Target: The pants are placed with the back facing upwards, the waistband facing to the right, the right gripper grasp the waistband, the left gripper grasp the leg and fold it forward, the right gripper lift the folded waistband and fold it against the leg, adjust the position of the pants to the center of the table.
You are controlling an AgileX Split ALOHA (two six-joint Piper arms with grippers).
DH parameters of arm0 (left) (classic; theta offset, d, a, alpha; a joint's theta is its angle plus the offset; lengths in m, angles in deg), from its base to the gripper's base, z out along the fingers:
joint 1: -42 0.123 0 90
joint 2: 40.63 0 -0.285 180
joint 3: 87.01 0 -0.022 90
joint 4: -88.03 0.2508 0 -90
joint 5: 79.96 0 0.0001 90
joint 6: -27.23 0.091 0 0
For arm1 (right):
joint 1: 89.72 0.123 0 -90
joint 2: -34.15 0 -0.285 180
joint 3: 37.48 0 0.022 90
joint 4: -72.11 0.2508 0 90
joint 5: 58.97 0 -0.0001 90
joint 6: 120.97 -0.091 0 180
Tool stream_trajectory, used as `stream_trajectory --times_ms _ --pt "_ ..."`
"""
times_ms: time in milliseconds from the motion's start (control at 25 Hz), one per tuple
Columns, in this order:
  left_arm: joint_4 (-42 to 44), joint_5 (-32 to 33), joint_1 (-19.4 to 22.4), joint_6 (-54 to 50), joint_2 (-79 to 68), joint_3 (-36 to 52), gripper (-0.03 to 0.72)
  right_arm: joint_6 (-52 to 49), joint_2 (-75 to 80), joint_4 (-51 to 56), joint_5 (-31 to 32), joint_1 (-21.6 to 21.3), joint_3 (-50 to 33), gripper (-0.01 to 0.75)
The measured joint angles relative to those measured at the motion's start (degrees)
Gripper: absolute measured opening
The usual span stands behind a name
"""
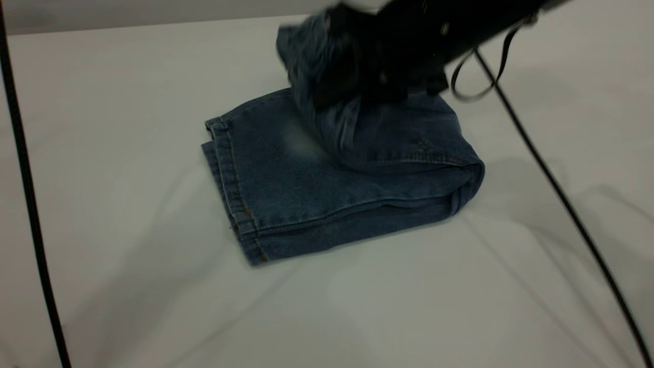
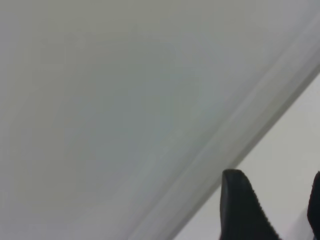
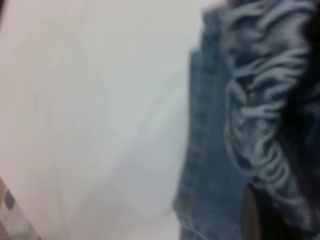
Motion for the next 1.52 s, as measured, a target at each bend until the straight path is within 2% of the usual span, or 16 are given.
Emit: stream_trajectory --times_ms 400,560,680,960,1040,1160,1280,1400,1520 --pt "1.52 0.77 0.0 -0.33 0.0 0.0 0.324 4.19 5.83 1.48 4.31 0.0 0.0 0.07" --pt "1.52 0.77 0.0 -0.54 0.0 0.0 0.324 4.6 5.83 4.56 8.27 -0.05 0.0 0.115" --pt "2.33 0.77 0.0 -0.76 0.0 0.0 0.324 7.14 5.83 7.25 12.04 -0.05 0.0 0.212" --pt "2.67 0.77 0.0 -0.76 0.0 0.0 0.324 11.77 5.5 9.37 21.34 -0.05 0.0 0.564" --pt "2.61 0.72 0.0 -0.76 0.0 0.0 0.324 11.66 4.85 9.96 24.07 -0.05 0.0 0.612" --pt "2.61 0.57 0.0 -0.76 0.0 0.0 0.324 11.26 3.66 10.21 29.82 -0.05 0.0 0.615" --pt "2.61 0.35 0.0 -0.76 0.0 0.0 0.324 8.89 2.34 9.74 30.57 -0.05 0.0 0.581" --pt "2.61 -0.19 0.0 -0.76 0.0 0.0 0.324 4.05 0.66 5.22 27.85 0.03 1.11 0.566" --pt "2.61 -0.5 0.0 -0.76 0.0 0.0 0.324 -3.52 -0.92 -1.38 20.42 1.88 4.02 0.564"
